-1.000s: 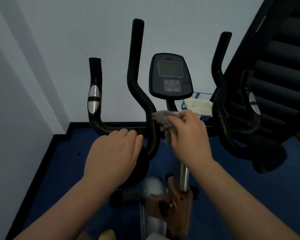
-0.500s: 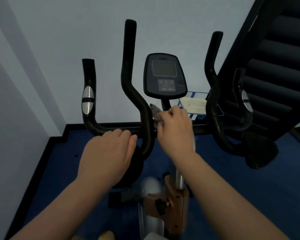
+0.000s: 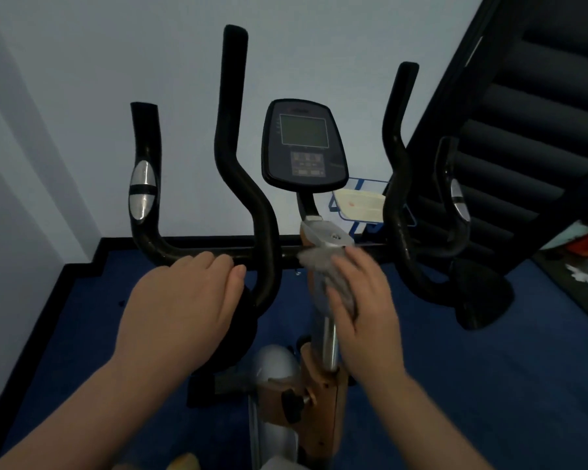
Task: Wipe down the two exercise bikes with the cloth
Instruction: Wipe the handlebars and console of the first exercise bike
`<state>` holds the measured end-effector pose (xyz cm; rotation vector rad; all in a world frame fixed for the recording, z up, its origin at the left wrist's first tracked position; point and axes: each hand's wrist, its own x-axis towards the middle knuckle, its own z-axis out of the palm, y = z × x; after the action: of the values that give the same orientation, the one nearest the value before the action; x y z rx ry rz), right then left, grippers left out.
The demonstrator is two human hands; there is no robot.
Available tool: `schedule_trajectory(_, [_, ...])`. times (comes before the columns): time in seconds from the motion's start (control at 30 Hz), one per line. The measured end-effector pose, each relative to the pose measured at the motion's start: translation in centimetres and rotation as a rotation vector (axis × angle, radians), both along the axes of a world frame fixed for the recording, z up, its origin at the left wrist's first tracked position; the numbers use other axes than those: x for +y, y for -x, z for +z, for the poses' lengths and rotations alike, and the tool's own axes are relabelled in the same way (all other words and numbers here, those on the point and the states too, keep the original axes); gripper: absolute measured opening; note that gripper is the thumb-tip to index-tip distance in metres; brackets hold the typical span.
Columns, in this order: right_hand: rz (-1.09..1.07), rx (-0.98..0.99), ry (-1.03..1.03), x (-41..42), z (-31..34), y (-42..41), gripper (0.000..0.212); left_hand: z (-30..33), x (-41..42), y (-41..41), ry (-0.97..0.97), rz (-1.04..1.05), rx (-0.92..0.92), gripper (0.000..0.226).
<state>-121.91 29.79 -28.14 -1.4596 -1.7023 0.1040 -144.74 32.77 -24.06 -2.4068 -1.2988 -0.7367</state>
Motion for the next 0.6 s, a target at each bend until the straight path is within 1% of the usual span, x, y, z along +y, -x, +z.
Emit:
schedule_trajectory(0.1, [-0.045,-0.017,0.006,-1.7,-1.6,0.2,0.044,-0.2,0.0,-0.1,-0.005,0.037,-0.026,0.033])
schedule_trajectory(0.17, [-0.068,0.037,0.056,0.3,0.1,-0.2,0.042,-0.1,0.1,-0.2,-0.008,0.048,-0.022,0.032])
schedule_trajectory(0.23, [-0.142,0.069,0.138,2.9,2.1,-0.7,0.038,0.0,0.1,-0.1,-0.014,0.036,-0.001,0.035])
schedule_trajectory(0.3, [-0.192,-0.02,0.166,3.8,3.3,-0.5,0.036,0.1,0.0,-0.1,-0.007,0.033,-0.01,0.035])
schedule_trajectory(0.4, [-0.146,-0.196,0.106,1.7,2.6,0.5,0.039,0.0,-0.1,-0.2,0.006,0.05,-0.051,0.029])
schedule_trajectory(0.47, [-0.099,-0.228,0.086,0.6,2.5,0.2,0.04,0.1,-0.1,-0.2,-0.009,0.029,-0.049,0.034])
schedule_trajectory(0.5, [-0.094,-0.215,0.109,1.2,3.1,-0.2,0.036,0.2,0.0,-0.3,-0.012,0.014,-0.046,0.036])
schedule_trajectory(0.57, [-0.153,-0.191,0.181,3.5,4.2,-0.6,0.021,0.4,-0.1,-0.2,-0.015,-0.005,-0.043,0.039])
schedule_trajectory(0.6, [-0.209,-0.202,0.227,5.2,4.6,-0.5,0.02,0.4,-0.1,-0.2,-0.014,-0.011,-0.043,0.039])
